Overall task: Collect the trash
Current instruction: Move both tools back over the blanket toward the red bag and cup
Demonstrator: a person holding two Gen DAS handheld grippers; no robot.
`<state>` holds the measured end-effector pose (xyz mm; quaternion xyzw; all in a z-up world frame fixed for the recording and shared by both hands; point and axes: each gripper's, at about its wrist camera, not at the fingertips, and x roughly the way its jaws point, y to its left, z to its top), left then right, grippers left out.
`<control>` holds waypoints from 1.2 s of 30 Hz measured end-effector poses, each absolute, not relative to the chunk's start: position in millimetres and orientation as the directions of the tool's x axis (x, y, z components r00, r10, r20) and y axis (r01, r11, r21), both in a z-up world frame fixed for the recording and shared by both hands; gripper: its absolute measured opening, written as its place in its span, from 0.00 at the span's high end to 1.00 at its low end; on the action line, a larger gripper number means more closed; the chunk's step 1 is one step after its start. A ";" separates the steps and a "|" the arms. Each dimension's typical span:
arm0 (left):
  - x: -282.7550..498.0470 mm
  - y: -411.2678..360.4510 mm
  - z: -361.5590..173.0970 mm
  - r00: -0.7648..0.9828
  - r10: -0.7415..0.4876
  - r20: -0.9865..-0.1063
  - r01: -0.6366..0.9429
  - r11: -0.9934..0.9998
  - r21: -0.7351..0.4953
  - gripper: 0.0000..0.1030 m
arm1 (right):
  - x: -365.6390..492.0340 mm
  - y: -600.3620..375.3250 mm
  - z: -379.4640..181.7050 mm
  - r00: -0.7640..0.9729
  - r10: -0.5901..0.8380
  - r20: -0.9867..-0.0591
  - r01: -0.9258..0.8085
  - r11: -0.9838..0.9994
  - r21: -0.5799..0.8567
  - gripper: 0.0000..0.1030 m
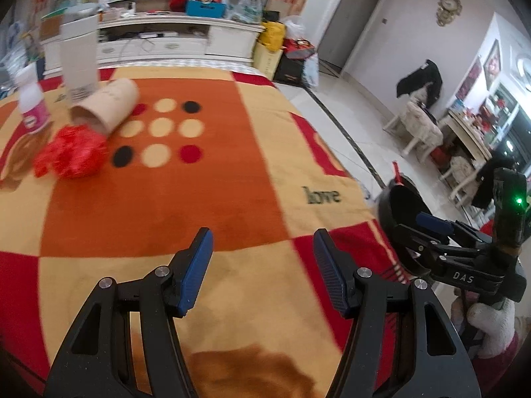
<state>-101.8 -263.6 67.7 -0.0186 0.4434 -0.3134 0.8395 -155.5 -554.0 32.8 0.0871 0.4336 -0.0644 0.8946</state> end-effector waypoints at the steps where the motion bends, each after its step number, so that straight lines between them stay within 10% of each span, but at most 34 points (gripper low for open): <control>1: -100.3 -256.7 67.2 0.417 -0.537 -0.734 0.501 0.809 -0.307 0.40 | -152.3 -548.2 33.1 0.615 -0.035 -0.787 0.180 0.979 0.098 0.24; 36: 43.3 -149.4 54.7 0.517 -0.382 -0.766 0.221 0.924 -0.311 0.35 | -15.6 -411.6 27.4 0.578 0.181 -0.796 -0.097 0.984 0.153 0.24</control>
